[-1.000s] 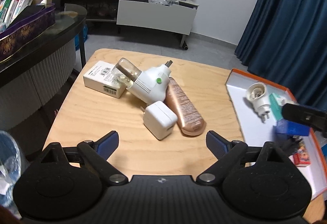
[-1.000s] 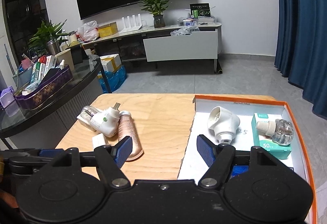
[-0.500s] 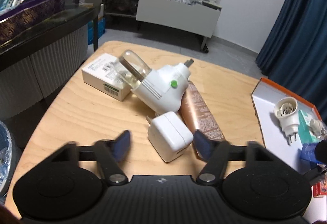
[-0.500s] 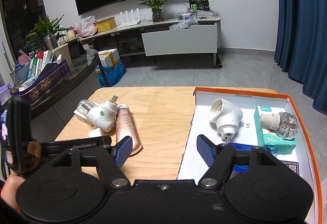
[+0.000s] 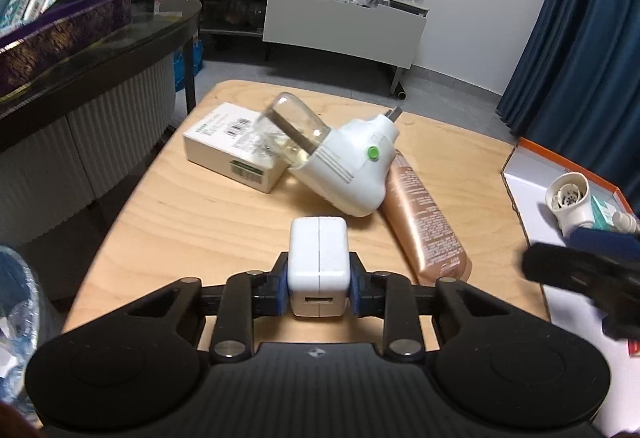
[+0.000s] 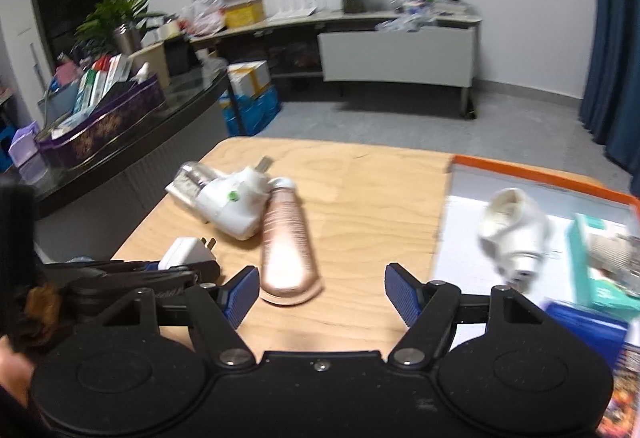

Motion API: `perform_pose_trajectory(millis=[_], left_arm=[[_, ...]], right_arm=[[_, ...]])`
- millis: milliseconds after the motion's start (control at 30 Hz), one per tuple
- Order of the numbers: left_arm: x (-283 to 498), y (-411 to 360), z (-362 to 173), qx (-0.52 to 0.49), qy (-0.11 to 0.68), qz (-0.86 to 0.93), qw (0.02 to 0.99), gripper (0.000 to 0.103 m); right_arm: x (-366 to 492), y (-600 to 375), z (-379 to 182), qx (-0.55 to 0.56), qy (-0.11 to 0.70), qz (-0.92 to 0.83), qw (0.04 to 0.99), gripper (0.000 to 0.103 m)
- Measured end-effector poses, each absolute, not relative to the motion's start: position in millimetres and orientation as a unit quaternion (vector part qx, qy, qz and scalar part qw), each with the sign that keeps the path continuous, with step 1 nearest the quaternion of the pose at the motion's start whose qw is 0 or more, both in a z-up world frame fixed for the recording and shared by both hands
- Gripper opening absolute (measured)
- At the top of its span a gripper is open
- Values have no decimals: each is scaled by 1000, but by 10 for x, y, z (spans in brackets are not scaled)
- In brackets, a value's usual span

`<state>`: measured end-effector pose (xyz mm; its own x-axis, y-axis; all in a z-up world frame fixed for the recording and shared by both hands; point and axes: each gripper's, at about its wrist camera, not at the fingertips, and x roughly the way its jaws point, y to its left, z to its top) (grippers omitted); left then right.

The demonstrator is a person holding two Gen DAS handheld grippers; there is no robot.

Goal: Organize rigid objects
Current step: 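Grasp the white square adapter with the left gripper while the right grasps the bronze tube, then carry the white adapter and bronze tube with both grippers over the lid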

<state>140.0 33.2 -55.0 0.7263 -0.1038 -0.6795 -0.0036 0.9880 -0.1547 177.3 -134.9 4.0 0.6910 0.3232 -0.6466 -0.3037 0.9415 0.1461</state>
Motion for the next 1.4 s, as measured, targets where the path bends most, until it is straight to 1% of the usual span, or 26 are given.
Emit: perform_pose_trajectory(millis=[367, 400, 433, 467, 500, 633, 767, 800, 833, 867, 933, 967, 1000, 1100, 1400], left_arm=[[1298, 529, -499, -82, 363, -21, 928, 29], [1299, 536, -501, -84, 363, -21, 928, 29], [1301, 540, -502, -86, 363, -23, 928, 29], [1302, 535, -501, -88, 362, -24, 928, 29], [1303, 532, -501, -89, 361, -25, 928, 29], [1300, 524, -507, -91, 360, -29, 928, 29], [1289, 527, -517, -96, 361, -34, 927, 29], [1288, 522, -520, -97, 361, -36, 927, 29], [1287, 512, -521, -98, 361, -37, 927, 29], [1291, 502, -520, -97, 361, -38, 927, 29], [1288, 480, -506, -93, 361, -38, 927, 29], [1277, 473, -493, -92, 360, -37, 928, 29], [1268, 469, -477, -93, 358, -37, 928, 29], [1242, 451, -417, -91, 353, -35, 931, 29], [1117, 247, -220, -84, 336, -47, 937, 29]], right_arm=[[2541, -742, -243, -27, 388, 185, 902, 82], [2583, -702, -275, -37, 390, 183, 902, 77], [2619, -669, -314, -48, 393, 179, 900, 70], [2649, -651, -349, -53, 398, 178, 898, 57], [2660, -658, -384, -46, 403, 183, 896, 51], [2529, -736, -392, -49, 396, 166, 902, 50], [2325, -880, -368, -38, 413, 150, 897, 51], [2286, -898, -367, -39, 415, 146, 897, 53], [2269, -901, -365, -39, 415, 144, 897, 58], [2283, -887, -371, -39, 417, 146, 897, 66], [2344, -841, -378, -42, 413, 146, 898, 66], [2380, -815, -384, -41, 411, 148, 899, 60], [2409, -787, -380, -41, 406, 144, 902, 47], [2405, -817, -357, -26, 407, 133, 903, 46], [1775, -1172, 29, -2, 364, 129, 922, 46]])
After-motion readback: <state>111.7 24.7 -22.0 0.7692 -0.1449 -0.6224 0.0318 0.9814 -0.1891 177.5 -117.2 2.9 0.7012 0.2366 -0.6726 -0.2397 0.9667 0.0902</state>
